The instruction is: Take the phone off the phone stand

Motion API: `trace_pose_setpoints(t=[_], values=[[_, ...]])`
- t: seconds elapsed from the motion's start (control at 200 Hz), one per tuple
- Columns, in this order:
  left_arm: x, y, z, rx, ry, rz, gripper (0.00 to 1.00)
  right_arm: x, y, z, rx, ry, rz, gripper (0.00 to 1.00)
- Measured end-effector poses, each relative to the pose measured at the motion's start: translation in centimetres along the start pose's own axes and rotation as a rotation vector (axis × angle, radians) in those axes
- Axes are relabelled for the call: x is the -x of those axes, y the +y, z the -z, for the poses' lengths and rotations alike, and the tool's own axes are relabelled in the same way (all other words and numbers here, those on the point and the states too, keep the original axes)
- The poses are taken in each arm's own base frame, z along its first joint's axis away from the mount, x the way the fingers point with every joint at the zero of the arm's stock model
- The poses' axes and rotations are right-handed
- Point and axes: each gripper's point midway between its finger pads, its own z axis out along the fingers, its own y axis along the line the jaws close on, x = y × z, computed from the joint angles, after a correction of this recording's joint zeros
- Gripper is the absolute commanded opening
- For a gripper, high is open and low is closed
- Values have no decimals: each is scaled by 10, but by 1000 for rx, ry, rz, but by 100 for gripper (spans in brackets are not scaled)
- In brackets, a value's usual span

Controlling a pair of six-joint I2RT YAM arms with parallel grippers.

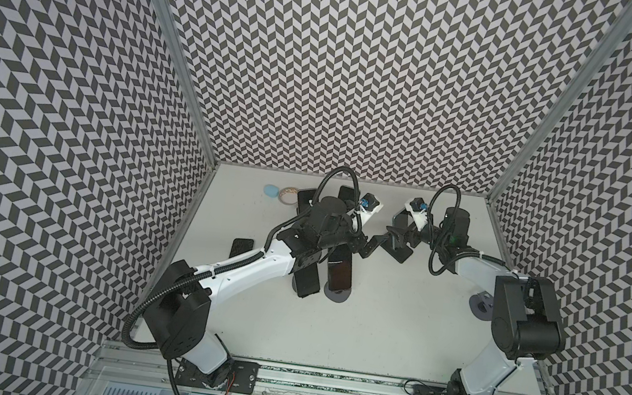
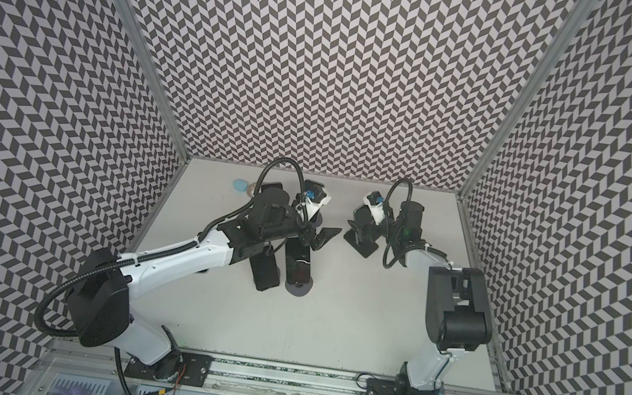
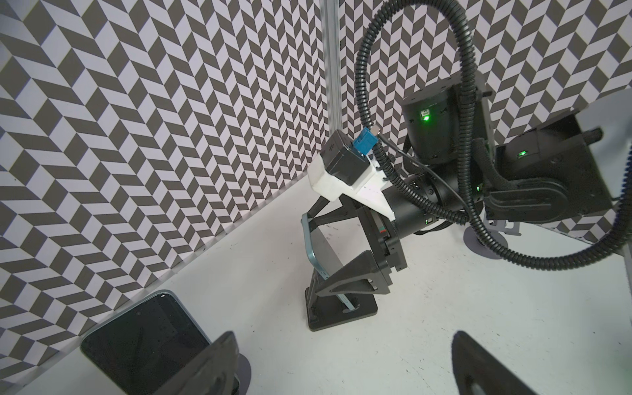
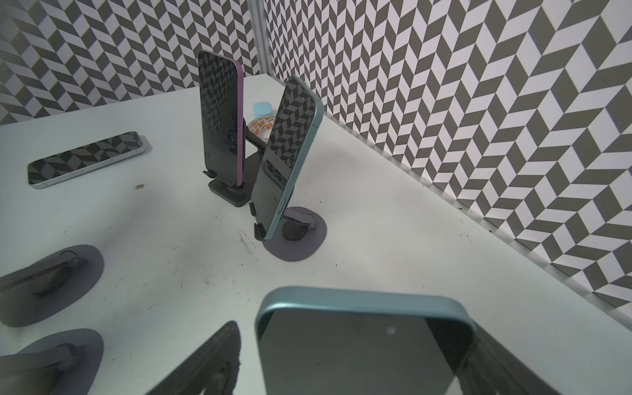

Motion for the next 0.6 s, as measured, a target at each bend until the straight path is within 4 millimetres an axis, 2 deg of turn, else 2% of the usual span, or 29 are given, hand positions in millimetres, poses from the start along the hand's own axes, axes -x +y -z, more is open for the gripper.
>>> trace_pose_setpoints(t=[0.366, 0.601], values=[[0, 1, 0, 7, 0, -4, 98, 3, -5, -3, -4, -1, -8, 78], [0, 1, 0, 8, 0, -4, 98, 3, -3, -4, 6, 9, -18, 75]])
